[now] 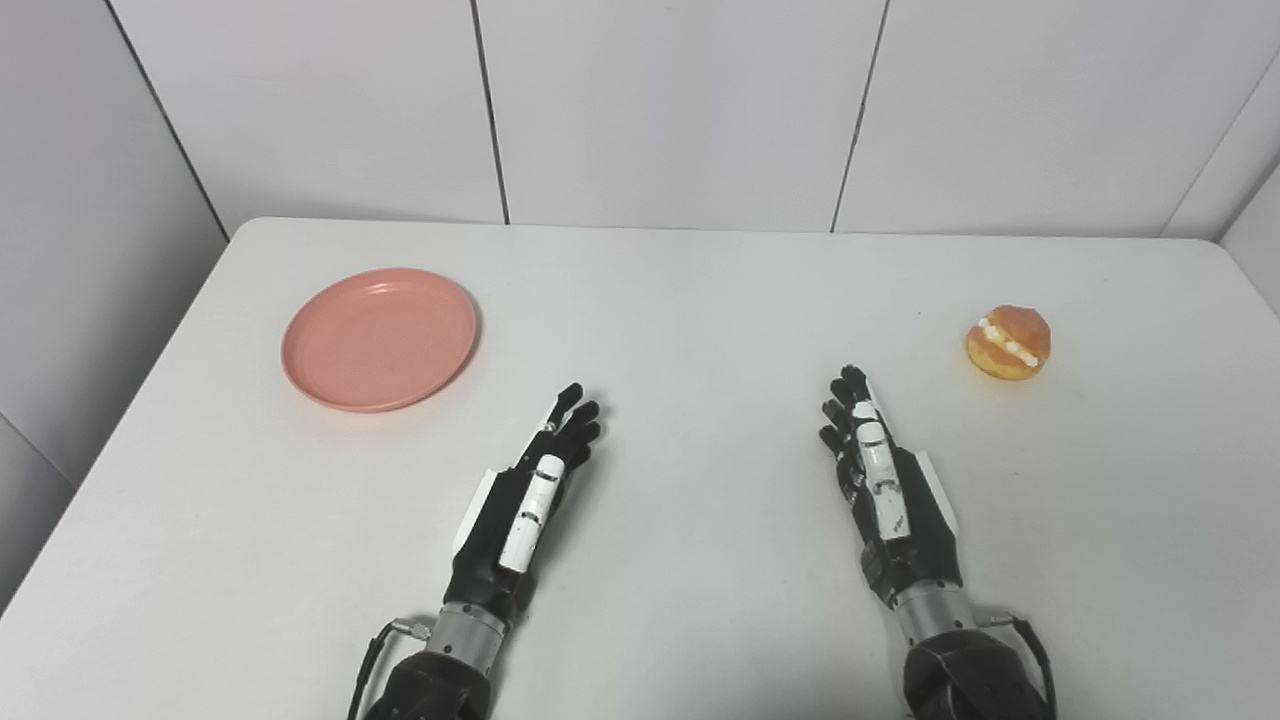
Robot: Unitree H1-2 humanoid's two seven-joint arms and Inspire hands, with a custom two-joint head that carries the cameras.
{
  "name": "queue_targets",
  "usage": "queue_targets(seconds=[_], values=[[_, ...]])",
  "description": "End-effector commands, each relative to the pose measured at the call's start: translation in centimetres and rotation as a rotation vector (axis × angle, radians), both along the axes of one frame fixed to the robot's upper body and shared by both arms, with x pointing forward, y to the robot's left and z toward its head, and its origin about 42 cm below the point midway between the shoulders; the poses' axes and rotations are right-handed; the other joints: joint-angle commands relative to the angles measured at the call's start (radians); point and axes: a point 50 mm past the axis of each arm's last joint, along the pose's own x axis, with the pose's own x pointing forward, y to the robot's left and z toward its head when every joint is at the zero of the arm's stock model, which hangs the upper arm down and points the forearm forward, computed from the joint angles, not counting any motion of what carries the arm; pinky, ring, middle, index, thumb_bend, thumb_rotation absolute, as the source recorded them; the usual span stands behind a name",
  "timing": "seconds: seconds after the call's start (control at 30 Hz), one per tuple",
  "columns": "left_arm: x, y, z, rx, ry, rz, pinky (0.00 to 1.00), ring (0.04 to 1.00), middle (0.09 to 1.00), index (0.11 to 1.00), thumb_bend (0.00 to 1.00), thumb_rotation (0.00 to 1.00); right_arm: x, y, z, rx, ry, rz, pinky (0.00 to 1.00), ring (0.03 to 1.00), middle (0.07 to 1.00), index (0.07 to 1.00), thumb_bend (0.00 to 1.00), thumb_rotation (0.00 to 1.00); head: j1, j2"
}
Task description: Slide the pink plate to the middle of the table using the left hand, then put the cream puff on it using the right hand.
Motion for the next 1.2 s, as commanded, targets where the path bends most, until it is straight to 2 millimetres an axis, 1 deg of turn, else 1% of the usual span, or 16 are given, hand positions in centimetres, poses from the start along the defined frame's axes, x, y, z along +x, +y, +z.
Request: queue_targets(seconds=[0.0,0.37,0.4,0.43,0.53,0.57,0.6,0.63,0.67,0.7,0.73,0.77,0.8,0.9,1.07,1.17], values=[[-0.8,0.1,-1.4,-0.002,0.068,0.007,1.00,1.000,1.000,1.000,0.41,1.00,-0.5,0.0,-1.0,-0.004,0.046,0.002,1.00,1.000,1.000,1.000,0.27,1.00,0.001,-0.001],[-0.8,0.2,-1.6,-0.002,0.072,0.004,1.00,1.000,1.000,1.000,0.42,1.00,-0.5,0.0,-1.1,-0.005,0.047,0.000,1.00,1.000,1.000,1.000,0.27,1.00,0.002,-0.005],[-0.8,0.1,-1.7,-0.001,0.074,0.006,1.00,1.000,1.000,1.000,0.42,1.00,-0.5,-0.1,-1.2,-0.003,0.052,-0.002,1.00,1.000,1.000,1.000,0.27,1.00,0.019,-0.021],[-0.8,0.0,-1.7,0.001,0.076,0.008,1.00,1.000,1.000,1.000,0.42,1.00,-0.5,-0.1,-1.2,-0.001,0.055,-0.002,1.00,1.000,1.000,1.000,0.26,1.00,0.019,-0.021],[-0.9,-0.3,-2.2,0.004,0.086,0.008,1.00,1.000,1.000,1.000,0.43,1.00,-0.5,-0.6,-1.7,-0.009,0.065,-0.001,1.00,1.000,1.000,1.000,0.26,1.00,0.085,-0.057],[-0.9,-0.6,-2.5,0.000,0.091,0.009,1.00,1.000,1.000,1.000,0.44,1.00,-0.5,-0.9,-2.0,-0.014,0.069,-0.001,1.00,1.000,1.000,1.000,0.27,1.00,0.127,-0.081],[-0.9,-0.8,-2.7,-0.002,0.094,0.011,1.00,1.000,1.000,1.000,0.45,1.00,-0.6,-1.1,-2.1,-0.016,0.071,-0.001,1.00,1.000,1.000,1.000,0.27,1.00,0.127,-0.081],[-0.9,-1.0,-2.8,-0.004,0.098,0.012,1.00,1.000,1.000,1.000,0.45,1.00,-0.6,-1.4,-2.3,-0.016,0.071,0.000,1.00,1.000,1.000,1.000,0.26,1.00,0.171,-0.104],[-0.9,-1.3,-3.0,-0.006,0.100,0.015,1.00,1.000,1.000,1.000,0.45,1.00,-0.6,-1.7,-2.4,-0.015,0.068,0.001,1.00,1.000,1.000,1.000,0.26,1.00,0.178,-0.108],[-1.0,-1.6,-3.2,-0.008,0.102,0.019,1.00,1.000,1.000,1.000,0.45,1.00,-0.6,-2.0,-2.6,-0.013,0.067,0.004,1.00,1.000,1.000,1.000,0.25,1.00,0.219,-0.129],[-1.0,-1.9,-3.3,-0.010,0.107,0.023,1.00,1.000,1.000,1.000,0.45,1.00,-0.6,-2.3,-2.7,-0.009,0.064,0.006,1.00,1.000,1.000,1.000,0.24,1.00,0.226,-0.132],[-1.0,-2.3,-3.5,-0.013,0.114,0.026,1.00,1.000,1.000,1.000,0.44,1.00,-0.6,-2.6,-2.8,-0.004,0.061,0.007,1.00,1.000,1.000,1.000,0.24,1.00,0.262,-0.151],[-1.0,-2.6,-3.5,-0.018,0.117,0.028,1.00,1.000,1.000,1.000,0.45,1.00,-0.7,-2.9,-2.9,-0.002,0.056,0.004,1.00,1.000,1.000,1.000,0.23,1.00,0.262,-0.151],[-0.8,-3.4,-3.8,-0.020,0.127,0.028,1.00,1.000,1.000,1.000,0.45,1.00,-0.7,-3.5,-3.3,-0.003,0.047,0.001,1.00,1.000,1.000,1.000,0.20,1.00,0.332,-0.187],[-0.6,-4.4,-4.1,-0.008,0.144,0.034,1.00,1.000,1.000,1.000,0.44,1.00,-0.6,-4.1,-3.6,0.007,0.041,0.000,1.00,1.000,1.000,1.000,0.17,1.00,0.395,-0.203],[-0.3,-4.7,-4.1,-0.008,0.153,0.039,1.00,1.000,1.000,1.000,0.44,1.00,-0.4,-4.3,-3.7,0.004,0.045,0.003,1.00,1.000,1.000,1.000,0.15,1.00,0.408,-0.206]])
